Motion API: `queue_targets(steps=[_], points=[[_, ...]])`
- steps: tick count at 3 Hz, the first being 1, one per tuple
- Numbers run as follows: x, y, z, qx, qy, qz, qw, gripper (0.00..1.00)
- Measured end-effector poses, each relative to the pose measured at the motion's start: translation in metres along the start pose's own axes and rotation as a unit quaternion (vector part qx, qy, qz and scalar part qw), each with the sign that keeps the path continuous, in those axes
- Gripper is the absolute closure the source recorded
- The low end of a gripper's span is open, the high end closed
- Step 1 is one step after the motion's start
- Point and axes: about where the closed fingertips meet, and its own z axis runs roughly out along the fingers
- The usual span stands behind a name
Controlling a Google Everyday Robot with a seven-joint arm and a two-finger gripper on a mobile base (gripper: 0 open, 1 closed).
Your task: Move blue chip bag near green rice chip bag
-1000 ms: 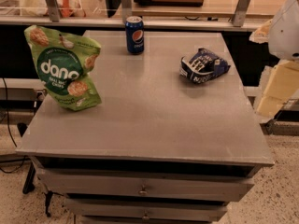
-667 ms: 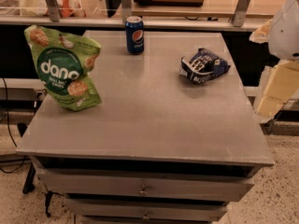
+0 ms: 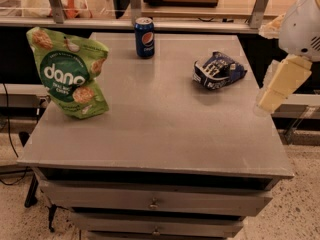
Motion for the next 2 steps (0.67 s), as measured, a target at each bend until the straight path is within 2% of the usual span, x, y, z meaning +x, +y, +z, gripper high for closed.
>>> queue_targets(steps=[1, 2], points=[[-0.019, -0.020, 0.024, 0.009, -0.044, 0.005, 0.9990, 0.00], [-0.031, -0.037, 0.051, 0.027, -0.078, 0.027, 0.9962, 0.00]])
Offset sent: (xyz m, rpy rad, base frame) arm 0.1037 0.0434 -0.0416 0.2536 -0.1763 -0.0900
